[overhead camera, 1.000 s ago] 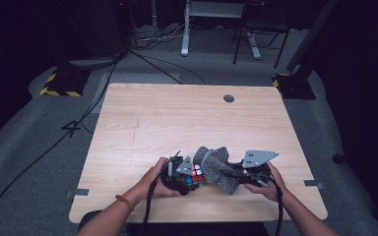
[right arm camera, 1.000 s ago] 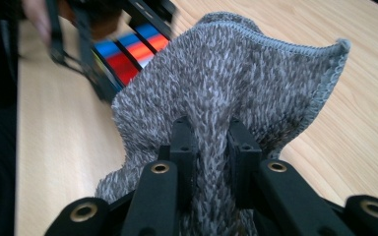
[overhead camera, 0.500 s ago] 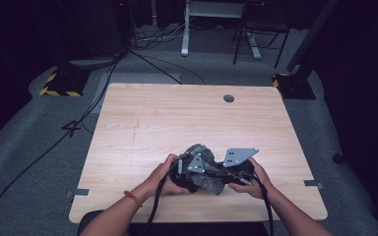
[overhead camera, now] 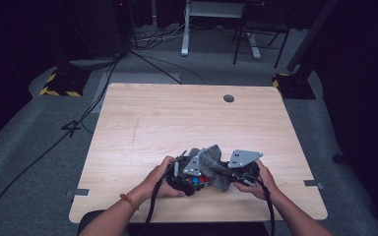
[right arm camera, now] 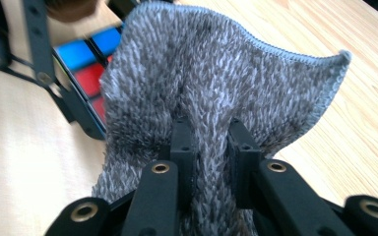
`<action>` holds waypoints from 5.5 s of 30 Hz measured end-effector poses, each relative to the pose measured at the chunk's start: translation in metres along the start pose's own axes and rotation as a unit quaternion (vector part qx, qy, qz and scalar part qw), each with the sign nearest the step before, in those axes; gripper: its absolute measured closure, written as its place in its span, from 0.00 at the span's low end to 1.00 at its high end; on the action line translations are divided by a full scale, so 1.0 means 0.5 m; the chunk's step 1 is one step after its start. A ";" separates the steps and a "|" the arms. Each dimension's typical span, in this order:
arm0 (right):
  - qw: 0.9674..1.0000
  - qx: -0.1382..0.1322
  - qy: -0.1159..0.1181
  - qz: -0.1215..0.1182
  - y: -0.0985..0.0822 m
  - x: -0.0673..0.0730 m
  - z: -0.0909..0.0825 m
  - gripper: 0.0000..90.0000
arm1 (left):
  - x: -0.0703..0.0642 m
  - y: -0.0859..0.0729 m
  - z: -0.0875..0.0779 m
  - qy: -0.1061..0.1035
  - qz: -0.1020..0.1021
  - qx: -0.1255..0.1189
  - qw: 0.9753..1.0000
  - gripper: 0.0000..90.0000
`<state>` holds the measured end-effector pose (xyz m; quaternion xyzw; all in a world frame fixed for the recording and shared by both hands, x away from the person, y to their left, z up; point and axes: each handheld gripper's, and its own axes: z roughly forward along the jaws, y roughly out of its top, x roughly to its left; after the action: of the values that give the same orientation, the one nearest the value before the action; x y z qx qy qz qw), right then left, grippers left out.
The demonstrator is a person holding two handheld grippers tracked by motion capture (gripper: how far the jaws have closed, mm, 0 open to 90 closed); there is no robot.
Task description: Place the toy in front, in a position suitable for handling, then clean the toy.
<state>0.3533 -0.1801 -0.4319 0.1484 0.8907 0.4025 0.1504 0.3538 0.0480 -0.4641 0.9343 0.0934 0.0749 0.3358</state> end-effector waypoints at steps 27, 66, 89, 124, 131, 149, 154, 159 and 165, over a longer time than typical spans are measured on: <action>0.999 -0.030 0.012 -0.014 0.026 0.027 -0.023 0.87 | -0.013 0.016 -0.016 0.028 0.008 -0.011 1.000 0.37; 0.997 -0.059 0.048 -0.028 0.046 0.057 -0.014 0.84 | -0.020 0.030 -0.003 0.036 0.019 0.004 0.999 0.37; 0.995 -0.063 0.071 -0.032 0.059 0.041 0.008 0.86 | -0.022 -0.005 -0.025 0.059 -0.021 0.004 0.998 0.37; 0.997 -0.048 0.050 0.043 -0.043 -0.024 -0.041 0.87 | -0.002 0.050 -0.011 0.016 0.004 -0.063 0.998 0.37; 0.995 -0.068 0.050 0.056 -0.044 -0.027 -0.044 0.87 | 0.008 0.055 -0.011 0.013 -0.002 -0.074 0.997 0.37; 0.993 -0.101 0.050 0.035 -0.009 -0.007 -0.050 0.87 | -0.001 0.075 0.012 0.032 0.025 -0.046 0.998 0.37; 0.995 -0.089 0.033 0.031 -0.016 -0.006 -0.056 0.87 | -0.005 0.076 0.009 0.031 0.029 -0.051 0.998 0.37; 0.998 -0.051 0.010 0.039 -0.044 -0.027 -0.048 0.87 | -0.003 0.074 0.003 0.031 0.026 -0.057 0.998 0.37; 0.997 -0.053 0.014 0.050 -0.056 -0.034 -0.049 0.87 | -0.002 0.073 -0.007 0.032 0.022 -0.063 0.997 0.37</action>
<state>0.3553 -0.2207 -0.4351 0.1788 0.8616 0.4584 0.1248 0.3570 0.0221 -0.4381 0.9101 0.0785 0.1180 0.3894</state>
